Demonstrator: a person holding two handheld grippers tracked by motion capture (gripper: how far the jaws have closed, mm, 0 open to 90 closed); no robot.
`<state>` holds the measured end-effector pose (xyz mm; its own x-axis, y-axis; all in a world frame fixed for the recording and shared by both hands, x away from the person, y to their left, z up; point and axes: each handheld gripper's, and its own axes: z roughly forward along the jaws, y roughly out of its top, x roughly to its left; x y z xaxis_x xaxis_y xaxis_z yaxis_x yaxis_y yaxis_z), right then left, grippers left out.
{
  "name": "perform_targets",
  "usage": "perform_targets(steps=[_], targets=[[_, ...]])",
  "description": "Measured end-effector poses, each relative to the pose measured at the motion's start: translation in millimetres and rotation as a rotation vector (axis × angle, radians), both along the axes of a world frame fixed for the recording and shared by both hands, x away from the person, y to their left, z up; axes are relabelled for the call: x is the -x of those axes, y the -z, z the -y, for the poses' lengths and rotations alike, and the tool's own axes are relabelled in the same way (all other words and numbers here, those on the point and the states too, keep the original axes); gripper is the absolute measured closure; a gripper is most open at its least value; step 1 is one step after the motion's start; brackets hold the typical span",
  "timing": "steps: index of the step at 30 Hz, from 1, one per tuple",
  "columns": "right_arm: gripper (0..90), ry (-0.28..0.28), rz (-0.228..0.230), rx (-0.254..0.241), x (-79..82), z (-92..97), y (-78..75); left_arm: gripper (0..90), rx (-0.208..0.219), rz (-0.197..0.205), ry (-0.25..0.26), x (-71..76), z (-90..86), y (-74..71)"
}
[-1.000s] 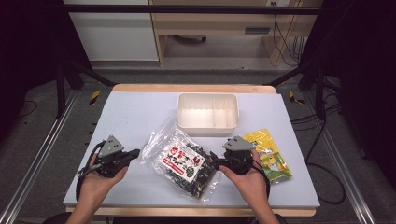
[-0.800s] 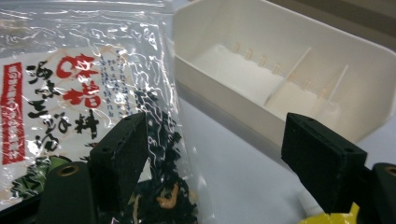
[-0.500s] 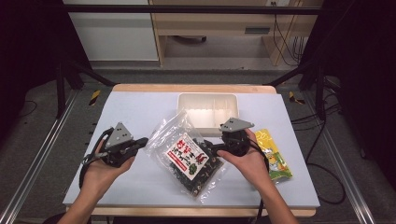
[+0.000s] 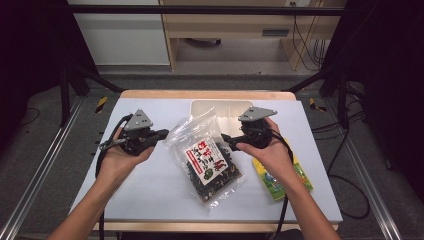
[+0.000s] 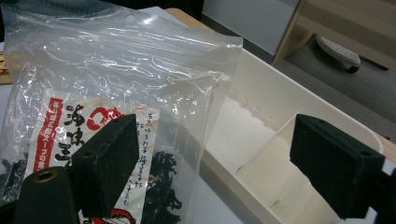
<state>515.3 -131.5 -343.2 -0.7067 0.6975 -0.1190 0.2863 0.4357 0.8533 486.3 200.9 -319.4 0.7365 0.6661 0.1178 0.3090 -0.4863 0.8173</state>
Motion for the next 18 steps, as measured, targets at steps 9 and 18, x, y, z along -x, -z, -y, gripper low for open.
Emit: perform_targets(steps=[9,18], targets=[[15.0,-0.016,0.001,0.023,-9.7,4.1,-6.3,90.0,-0.014,0.020,0.025,-8.5,14.1,-12.3],[15.7,0.001,0.021,0.045,-17.5,18.4,-22.9,90.0,-0.013,0.032,0.050,-21.3,27.1,-23.7]])
